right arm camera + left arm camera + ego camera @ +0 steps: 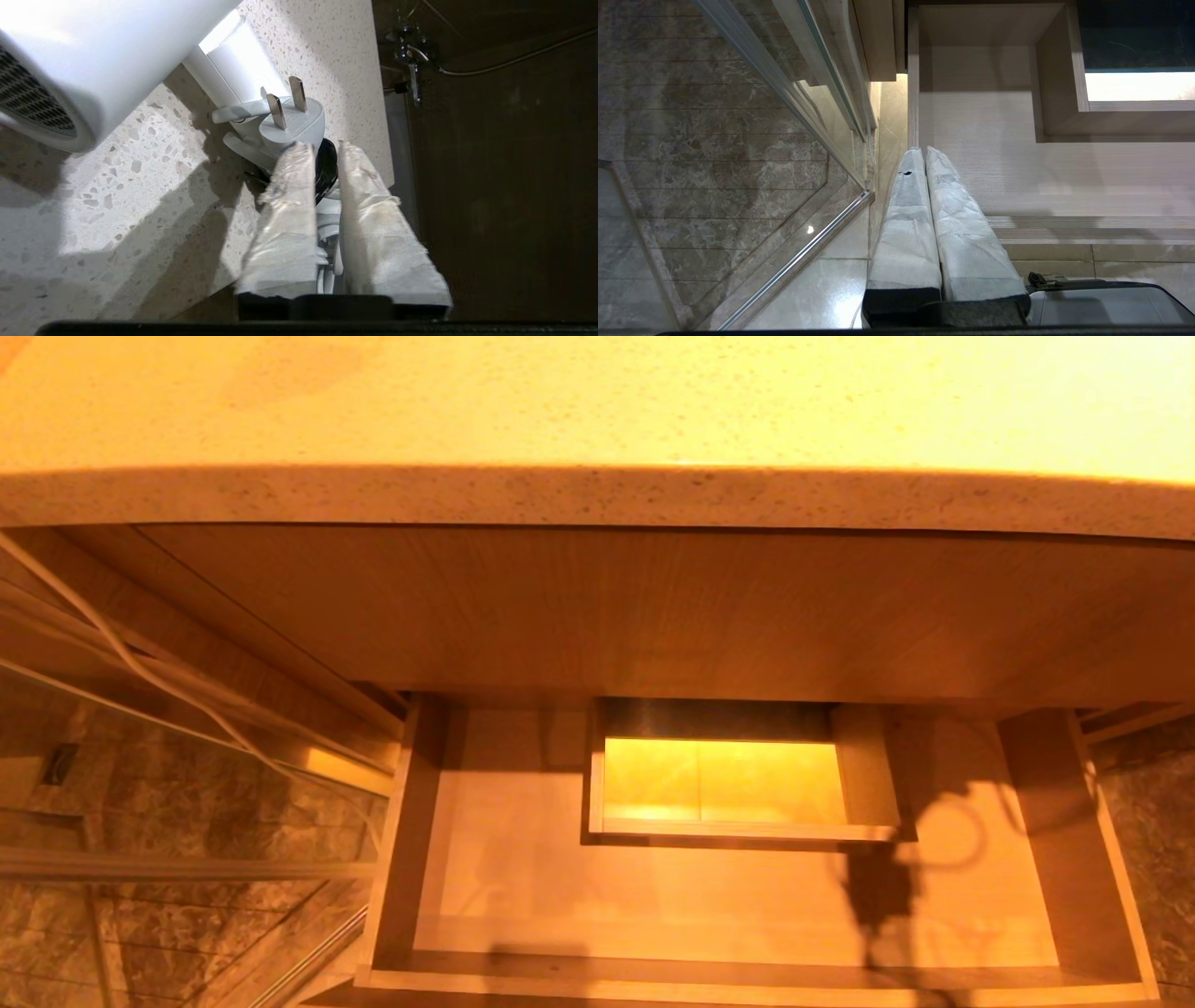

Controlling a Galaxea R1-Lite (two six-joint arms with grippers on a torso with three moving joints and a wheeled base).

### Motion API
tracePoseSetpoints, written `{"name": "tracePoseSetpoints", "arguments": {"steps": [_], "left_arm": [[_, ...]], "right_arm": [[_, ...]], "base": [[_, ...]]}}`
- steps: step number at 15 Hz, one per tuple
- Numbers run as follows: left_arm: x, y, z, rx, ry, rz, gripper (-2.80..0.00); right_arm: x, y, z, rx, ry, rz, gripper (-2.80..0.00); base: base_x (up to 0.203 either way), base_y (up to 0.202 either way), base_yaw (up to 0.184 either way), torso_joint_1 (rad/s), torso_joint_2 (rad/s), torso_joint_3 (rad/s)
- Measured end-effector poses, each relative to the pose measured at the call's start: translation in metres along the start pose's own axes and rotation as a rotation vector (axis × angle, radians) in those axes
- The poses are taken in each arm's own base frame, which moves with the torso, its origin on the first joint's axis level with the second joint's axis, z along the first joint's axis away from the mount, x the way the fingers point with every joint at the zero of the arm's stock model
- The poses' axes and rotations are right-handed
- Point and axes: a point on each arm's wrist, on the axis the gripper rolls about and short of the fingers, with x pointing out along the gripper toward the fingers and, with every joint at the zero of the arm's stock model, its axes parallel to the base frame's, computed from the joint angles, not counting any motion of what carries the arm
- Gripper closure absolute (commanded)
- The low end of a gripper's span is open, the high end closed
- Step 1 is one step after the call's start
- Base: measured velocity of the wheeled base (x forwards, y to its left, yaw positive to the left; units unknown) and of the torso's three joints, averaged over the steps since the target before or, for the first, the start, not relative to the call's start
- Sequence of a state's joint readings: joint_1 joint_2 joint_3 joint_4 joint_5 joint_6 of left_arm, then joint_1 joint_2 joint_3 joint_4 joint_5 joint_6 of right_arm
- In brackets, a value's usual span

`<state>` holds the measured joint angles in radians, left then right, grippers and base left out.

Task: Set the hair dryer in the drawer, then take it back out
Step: Pick up the hairdryer

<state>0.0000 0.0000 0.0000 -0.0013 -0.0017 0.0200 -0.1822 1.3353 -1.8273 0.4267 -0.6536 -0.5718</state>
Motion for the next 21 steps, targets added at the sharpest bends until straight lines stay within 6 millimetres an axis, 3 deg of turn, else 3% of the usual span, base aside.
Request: {"name": "tracePoseSetpoints", "arguments": {"steps": [3,6,9,21], "left_arm": [[0.0,0.0,0.0,0.0,0.0,0.0,0.0],[0.0,0.0,0.0,0.0,0.0,0.0,0.0],[0.0,0.0,0.0,0.0,0.0,0.0,0.0],[0.0,0.0,0.0,0.0,0.0,0.0,0.0]], "right_arm": [[0.012,0.0,-0.001,0.052,0.067,-0.015,-2.8],[0.02,0.005,-0.001,0.149,0.068,0.079,-2.8],[0.016,0.004,-0.001,0.151,0.045,0.139,-2.8],[0.013,-0.004,0.003,0.196,-0.006,0.111,-2.8]], "base": [[0.0,0.0,0.0,0.0,0.0,0.0],[0.0,0.0,0.0,0.0,0.0,0.0],[0.0,0.0,0.0,0.0,0.0,0.0],[0.0,0.0,0.0,0.0,0.0,0.0]]}}
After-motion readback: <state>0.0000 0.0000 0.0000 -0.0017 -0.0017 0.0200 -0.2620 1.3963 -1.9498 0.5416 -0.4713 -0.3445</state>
